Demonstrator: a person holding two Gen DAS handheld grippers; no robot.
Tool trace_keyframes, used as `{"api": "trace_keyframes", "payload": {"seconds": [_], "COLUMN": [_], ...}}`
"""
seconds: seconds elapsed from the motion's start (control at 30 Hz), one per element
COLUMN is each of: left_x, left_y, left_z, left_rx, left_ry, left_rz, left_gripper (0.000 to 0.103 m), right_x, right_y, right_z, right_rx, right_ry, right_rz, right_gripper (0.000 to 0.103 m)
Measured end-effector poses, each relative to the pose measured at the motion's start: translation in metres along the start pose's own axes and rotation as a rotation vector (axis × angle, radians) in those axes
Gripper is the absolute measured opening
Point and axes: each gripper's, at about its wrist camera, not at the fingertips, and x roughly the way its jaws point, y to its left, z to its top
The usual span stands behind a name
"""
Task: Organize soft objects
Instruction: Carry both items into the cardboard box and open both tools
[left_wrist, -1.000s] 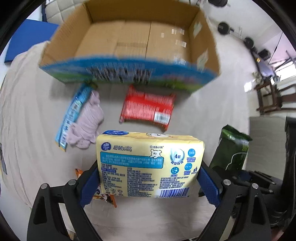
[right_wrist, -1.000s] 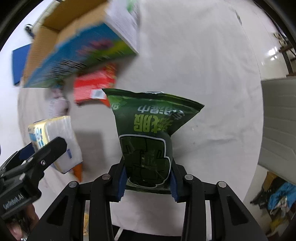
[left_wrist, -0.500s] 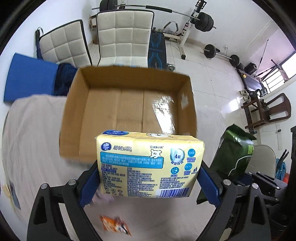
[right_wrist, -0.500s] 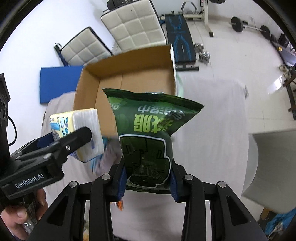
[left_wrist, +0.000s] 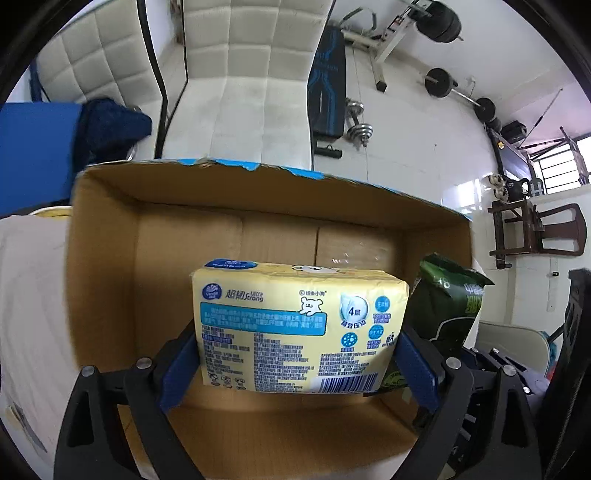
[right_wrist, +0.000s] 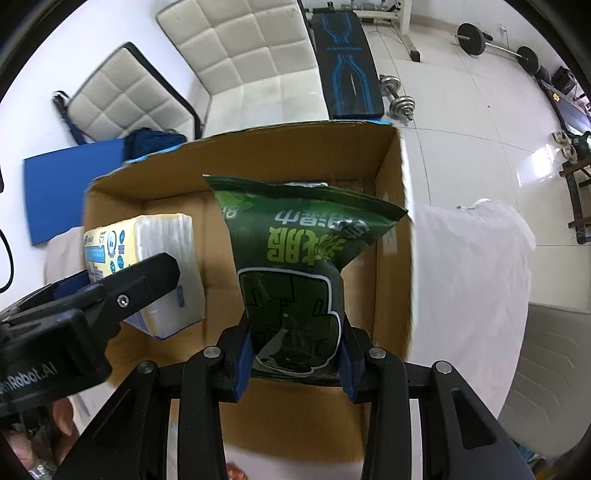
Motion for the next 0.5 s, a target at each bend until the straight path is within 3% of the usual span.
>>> {"api": "trace_keyframes", "payload": {"seconds": [0.3, 0.43, 0.5], "left_x": [0.041, 0.059, 0.065], "left_y": [-0.005, -0.005, -0.008], "left_z": [0.017, 0.014, 0.012], "left_rx": [0.048, 0.025, 0.055], "left_ry": [0.066, 0.156, 0.178], "left_rz": [0.0, -0.007, 0.031], "left_gripper": [0.096, 0.096, 0.096], "right_x": [0.057, 0.074, 0.077], "right_y": [-0.004, -0.005, -0.002], "right_z": [0.042, 0.049, 0.049], "right_rx": [-0.02, -0.026, -0.037], "right_ry": [0.066, 0.115, 0.121], "right_rz": [-0.032, -0.022, -0.033], "right_gripper": [0.04, 0.044, 0.048]}}
